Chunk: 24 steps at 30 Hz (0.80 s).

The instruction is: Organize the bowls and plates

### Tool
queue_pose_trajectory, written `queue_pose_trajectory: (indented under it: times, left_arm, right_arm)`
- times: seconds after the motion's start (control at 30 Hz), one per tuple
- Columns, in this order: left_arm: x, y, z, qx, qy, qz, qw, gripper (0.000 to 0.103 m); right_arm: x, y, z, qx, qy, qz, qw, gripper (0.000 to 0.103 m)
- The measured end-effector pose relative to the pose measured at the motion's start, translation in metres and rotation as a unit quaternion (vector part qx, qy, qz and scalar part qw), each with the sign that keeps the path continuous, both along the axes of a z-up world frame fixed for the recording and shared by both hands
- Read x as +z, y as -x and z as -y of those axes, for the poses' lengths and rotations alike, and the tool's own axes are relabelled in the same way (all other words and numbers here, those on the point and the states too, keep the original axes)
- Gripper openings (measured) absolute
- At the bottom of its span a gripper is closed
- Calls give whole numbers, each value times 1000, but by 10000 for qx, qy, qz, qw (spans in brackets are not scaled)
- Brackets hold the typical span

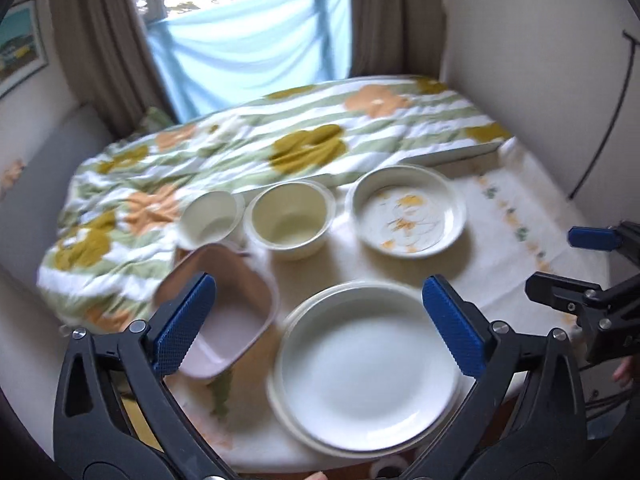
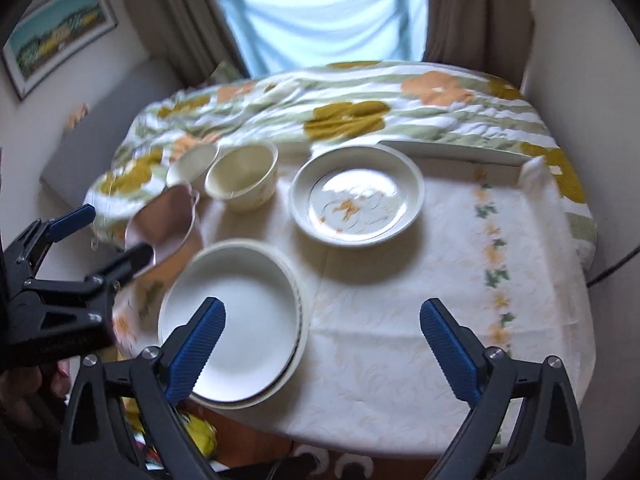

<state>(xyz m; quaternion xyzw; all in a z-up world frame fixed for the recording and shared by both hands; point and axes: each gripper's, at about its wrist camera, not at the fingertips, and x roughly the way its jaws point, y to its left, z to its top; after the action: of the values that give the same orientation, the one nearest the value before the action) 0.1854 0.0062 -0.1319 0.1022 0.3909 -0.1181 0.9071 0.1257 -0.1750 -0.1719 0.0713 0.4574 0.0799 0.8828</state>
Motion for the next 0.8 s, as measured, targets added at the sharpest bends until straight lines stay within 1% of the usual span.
queue_pose_trajectory:
  times: [0.1, 0.17, 0.2, 0.27, 0.33, 0.47, 0.5, 0.57, 0.6, 0.63, 0.67, 0.7, 0.73, 0.77, 0.8]
  left_arm:
    - [1, -17, 9, -39, 266, -223, 9994, 103]
    - [-1, -30, 16, 62, 502, -443, 9977, 103]
    - [-2, -36, 18, 112, 643, -530, 9965, 103]
    - [-7, -49, 24, 214, 1046, -758, 9914, 103]
    - [-16, -61, 29, 328, 1214, -962, 9874, 103]
    - [-48, -90, 42, 690, 1409, -1370, 9781, 101]
    - [-60, -98, 45, 803, 1519, -1522, 9733, 100]
    - [-80, -110, 48, 974, 1590, -1758, 9666, 87]
    - [-90, -117, 50, 1076, 1599, -1864, 9634, 84]
    - [-101, -124, 52, 1189, 1616, -1952, 9600, 78]
    - [-111, -130, 54, 1312, 1649, -2046, 9559, 76]
    - [-119, -135, 54, 1407, 1679, -2111, 9526, 74]
    - [-127, -140, 55, 1496, 1709, -2168, 9494, 69]
    - [-135, -144, 56, 1590, 1719, -2227, 9464, 64]
    - [-141, -147, 56, 1661, 1710, -2275, 9441, 62]
  right_arm:
    - [8, -3, 19, -151, -132, 151, 9997, 97]
    - [17, -13, 35, -147, 2, 126, 9998, 97]
    - [20, -19, 41, -116, 85, 61, 9999, 97]
    - [29, -34, 59, -133, 154, 115, 9997, 97]
    - [31, -53, 75, -87, 80, 171, 9998, 97]
    - [13, -101, 98, 273, -149, -138, 9994, 97]
    - [6, -111, 103, 374, -221, -219, 9988, 97]
    - [-14, -139, 110, 643, -415, -411, 9962, 97]
    - [-23, -149, 113, 752, -490, -496, 9947, 96]
    - [-37, -164, 116, 907, -600, -628, 9921, 94]
    - [-49, -175, 118, 1035, -700, -747, 9893, 91]
    - [-58, -183, 118, 1116, -761, -836, 9873, 83]
    - [-70, -193, 118, 1233, -833, -974, 9841, 74]
    - [-82, -204, 117, 1351, -877, -1100, 9808, 70]
    - [-91, -211, 116, 1440, -900, -1182, 9784, 64]
